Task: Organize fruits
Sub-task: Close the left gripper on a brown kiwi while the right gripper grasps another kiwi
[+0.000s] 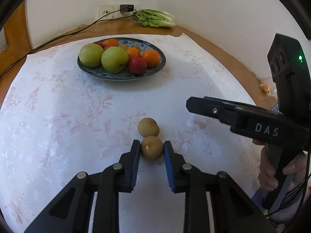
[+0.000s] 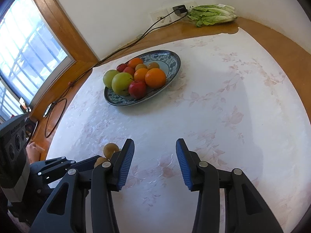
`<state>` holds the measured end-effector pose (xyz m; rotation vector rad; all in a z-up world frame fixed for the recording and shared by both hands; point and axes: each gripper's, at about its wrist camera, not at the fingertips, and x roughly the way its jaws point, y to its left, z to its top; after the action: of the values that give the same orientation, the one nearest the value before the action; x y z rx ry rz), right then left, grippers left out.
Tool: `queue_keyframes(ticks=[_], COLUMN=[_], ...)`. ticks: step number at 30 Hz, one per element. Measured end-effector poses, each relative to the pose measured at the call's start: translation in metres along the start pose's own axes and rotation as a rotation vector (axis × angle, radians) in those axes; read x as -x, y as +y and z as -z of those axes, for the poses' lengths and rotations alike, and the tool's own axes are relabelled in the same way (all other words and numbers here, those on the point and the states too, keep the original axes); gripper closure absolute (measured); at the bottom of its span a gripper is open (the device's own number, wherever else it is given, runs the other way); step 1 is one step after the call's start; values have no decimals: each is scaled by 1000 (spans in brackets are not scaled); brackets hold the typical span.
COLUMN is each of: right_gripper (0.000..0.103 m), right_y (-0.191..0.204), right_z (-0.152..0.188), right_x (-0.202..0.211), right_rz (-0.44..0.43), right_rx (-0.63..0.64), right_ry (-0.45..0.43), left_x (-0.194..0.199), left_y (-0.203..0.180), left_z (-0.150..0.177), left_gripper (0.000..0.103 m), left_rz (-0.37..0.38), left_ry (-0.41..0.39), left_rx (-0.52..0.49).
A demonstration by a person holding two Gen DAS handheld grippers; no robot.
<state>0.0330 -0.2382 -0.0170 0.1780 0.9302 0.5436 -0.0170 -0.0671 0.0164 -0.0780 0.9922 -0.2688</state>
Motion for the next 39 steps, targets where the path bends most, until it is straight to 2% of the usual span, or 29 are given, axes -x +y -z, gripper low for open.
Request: queue_keyframes(ticks=[15, 29, 39], right_gripper=[57, 57, 60], right_y=[11, 52, 63], right_z=[3, 19, 20], right_x=[-4, -8, -21], right_rz=[-5, -29, -39], right_rx=[40, 202, 233], right_ry=[8, 24, 44], left_x=[14, 10, 7], left_y=[60, 79, 78], left_z=[-17, -12, -12], left_gripper=[78, 78, 78], left_rz=[-115, -132, -125], left_ry=[-62, -56, -50], left_rx=[150, 195, 193])
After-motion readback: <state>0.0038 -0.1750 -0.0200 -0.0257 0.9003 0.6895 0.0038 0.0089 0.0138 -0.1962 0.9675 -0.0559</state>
